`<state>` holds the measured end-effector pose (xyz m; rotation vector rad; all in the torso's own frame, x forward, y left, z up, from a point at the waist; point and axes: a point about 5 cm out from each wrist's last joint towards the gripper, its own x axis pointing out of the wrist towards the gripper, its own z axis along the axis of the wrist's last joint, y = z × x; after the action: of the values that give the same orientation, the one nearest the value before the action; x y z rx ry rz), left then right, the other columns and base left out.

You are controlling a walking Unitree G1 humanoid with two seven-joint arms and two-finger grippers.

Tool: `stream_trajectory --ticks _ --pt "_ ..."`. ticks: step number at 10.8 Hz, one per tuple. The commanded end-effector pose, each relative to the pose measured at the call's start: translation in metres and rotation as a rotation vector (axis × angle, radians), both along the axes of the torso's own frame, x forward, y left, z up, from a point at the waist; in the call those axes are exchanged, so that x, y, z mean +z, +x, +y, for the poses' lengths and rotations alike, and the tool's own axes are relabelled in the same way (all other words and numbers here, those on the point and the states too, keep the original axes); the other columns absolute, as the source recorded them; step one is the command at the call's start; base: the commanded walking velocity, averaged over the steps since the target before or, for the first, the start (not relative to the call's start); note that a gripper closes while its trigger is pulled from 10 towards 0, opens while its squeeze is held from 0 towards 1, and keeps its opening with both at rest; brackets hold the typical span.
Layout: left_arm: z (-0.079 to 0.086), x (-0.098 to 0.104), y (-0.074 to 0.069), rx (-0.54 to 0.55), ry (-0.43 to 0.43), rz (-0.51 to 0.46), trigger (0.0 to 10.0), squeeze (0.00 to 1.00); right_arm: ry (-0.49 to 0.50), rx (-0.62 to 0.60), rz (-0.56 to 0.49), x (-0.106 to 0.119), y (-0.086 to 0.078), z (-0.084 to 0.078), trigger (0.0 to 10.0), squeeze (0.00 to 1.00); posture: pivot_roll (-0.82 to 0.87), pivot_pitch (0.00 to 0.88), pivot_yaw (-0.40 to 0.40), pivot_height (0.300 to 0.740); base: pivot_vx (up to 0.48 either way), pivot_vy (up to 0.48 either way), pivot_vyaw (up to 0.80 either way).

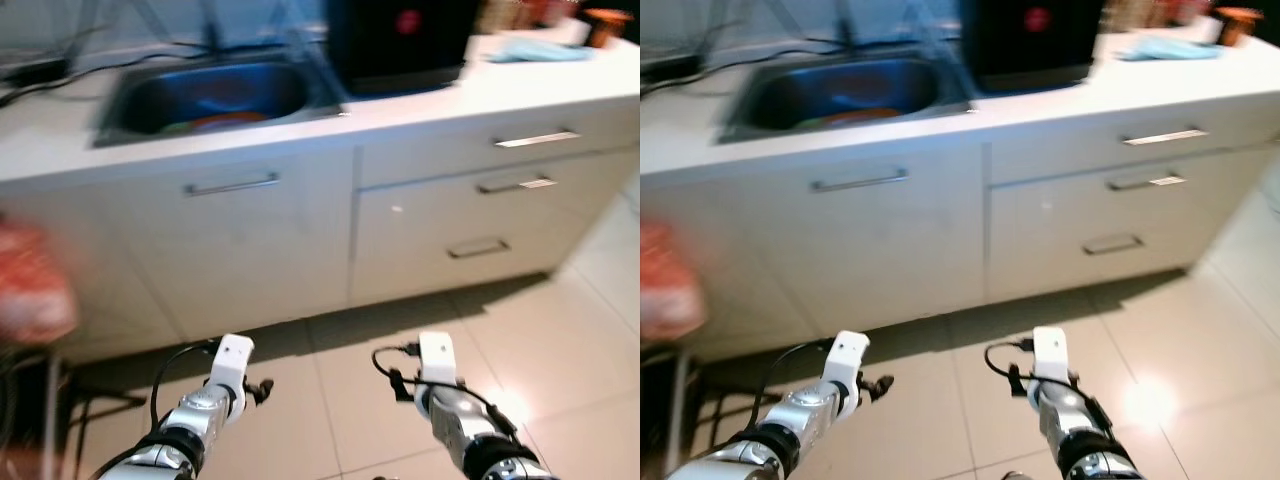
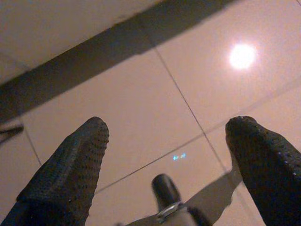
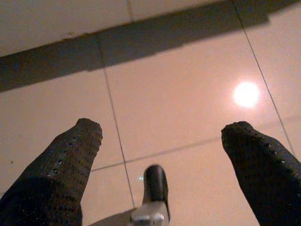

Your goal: Kitchen organization

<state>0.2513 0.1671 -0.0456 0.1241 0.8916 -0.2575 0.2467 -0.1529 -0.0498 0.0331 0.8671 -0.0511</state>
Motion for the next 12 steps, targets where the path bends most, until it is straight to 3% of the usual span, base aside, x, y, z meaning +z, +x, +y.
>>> stream_trajectory --ticks 1,3,5,12 --pt "0.0026 0.0053 0.0063 -0.059 0.018 -0.010 10.0 0.00 0.006 -0.033 0.017 -0.0052 -0.0069 0.0007 10.0 0.00 -0.08 0.000 0.086 0.740 0.000 0.000 -0.76" --pt "0.0024 0.0065 0.0070 -0.121 0.017 -0.009 10.0 0.00 0.013 -0.082 0.042 -0.0100 -0.0136 -0.0015 10.0 0.00 -0.09 0.000 0.099 0.740 0.000 0.000 -0.75" --pt "0.0025 0.0075 0.0076 -0.177 0.034 -0.004 10.0 0.00 -0.001 -0.045 0.040 -0.0096 -0.0124 0.0015 10.0 0.00 -0.09 0.000 0.099 0.740 0.000 0.000 -0.74" --pt "0.0031 0.0110 0.0118 -0.224 0.068 -0.034 10.0 0.00 -0.008 -0.015 0.043 -0.0093 -0.0112 0.0053 10.0 0.00 -0.10 0.000 0.104 0.740 0.000 0.000 -0.74"
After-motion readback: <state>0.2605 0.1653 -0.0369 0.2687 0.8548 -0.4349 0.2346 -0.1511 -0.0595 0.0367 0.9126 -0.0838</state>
